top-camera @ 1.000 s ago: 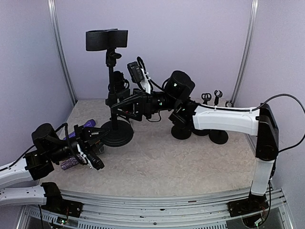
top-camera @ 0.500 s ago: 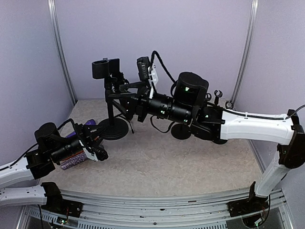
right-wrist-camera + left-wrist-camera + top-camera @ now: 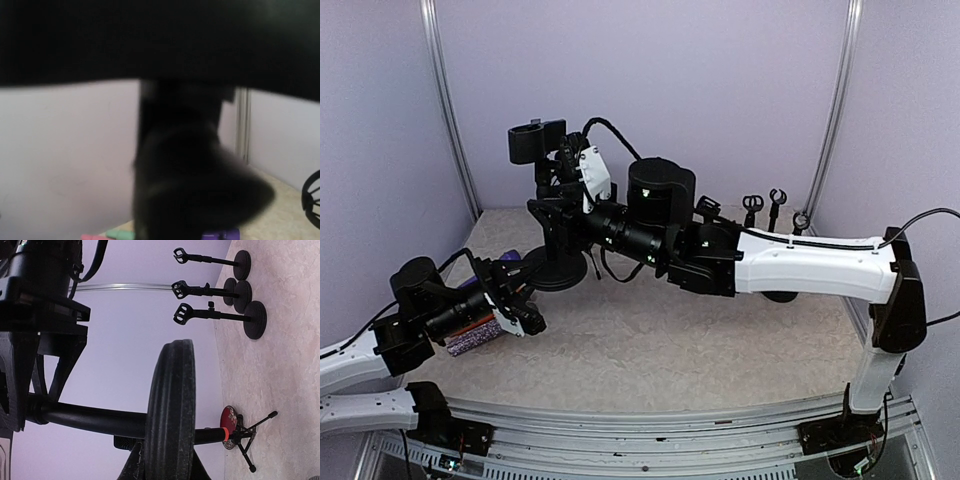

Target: Remove the microphone from the stand

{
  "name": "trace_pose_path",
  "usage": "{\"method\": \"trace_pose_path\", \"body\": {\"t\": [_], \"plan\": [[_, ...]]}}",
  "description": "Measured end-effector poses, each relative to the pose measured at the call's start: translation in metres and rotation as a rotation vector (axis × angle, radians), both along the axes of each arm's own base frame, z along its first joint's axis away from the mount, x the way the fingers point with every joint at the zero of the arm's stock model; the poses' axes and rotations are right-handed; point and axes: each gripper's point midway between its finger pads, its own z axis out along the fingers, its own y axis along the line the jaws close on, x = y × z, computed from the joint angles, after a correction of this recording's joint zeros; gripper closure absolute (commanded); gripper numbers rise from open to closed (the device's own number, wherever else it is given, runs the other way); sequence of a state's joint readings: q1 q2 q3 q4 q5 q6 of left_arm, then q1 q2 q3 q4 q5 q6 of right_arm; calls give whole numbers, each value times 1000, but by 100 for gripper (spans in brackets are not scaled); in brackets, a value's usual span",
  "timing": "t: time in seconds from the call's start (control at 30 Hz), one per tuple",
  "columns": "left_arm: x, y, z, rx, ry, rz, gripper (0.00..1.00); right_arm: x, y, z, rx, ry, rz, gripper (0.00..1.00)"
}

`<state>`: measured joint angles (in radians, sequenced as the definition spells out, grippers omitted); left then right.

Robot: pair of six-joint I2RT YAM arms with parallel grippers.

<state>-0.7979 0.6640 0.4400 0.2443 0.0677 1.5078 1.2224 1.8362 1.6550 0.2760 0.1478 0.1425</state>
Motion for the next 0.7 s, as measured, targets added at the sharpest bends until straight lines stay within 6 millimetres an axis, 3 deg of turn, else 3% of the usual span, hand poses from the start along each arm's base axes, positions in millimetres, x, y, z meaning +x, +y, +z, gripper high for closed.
{"method": "trace_pose_path", "body": {"t": [0.13,0.17,0.23,0.27,0.3,0.37,0.43,0.5,0.6,0.7], "plan": [[-1,1,2,1,-10,0,100,7,11,-3,-15,-15,-20,97],[0,1,1,5,-8,5,97,8,13,-4,-6,4,-18,100],[0,3,0,8,-9,11,38,10,13,-4,-5,5,-28,100],[0,3,0,12,-13,11,17,10,13,-4,-2,7,-26,100],[1,3,-1,16,-11,13,3,10,13,-5,-6,5,-30,100],[3,3,-3,27,2,23,1,12,11,-16,-28,6,-41,100],[10,2,-10,58,53,45,1,18,3,-42,-66,20,-66,100],[20,2,-28,109,143,73,1,25,-7,-60,-80,30,-95,100],[33,11,-50,174,281,139,1,42,-42,-98,-153,44,-173,100],[41,23,-47,184,358,191,1,68,-95,-136,-226,55,-301,100]]}}
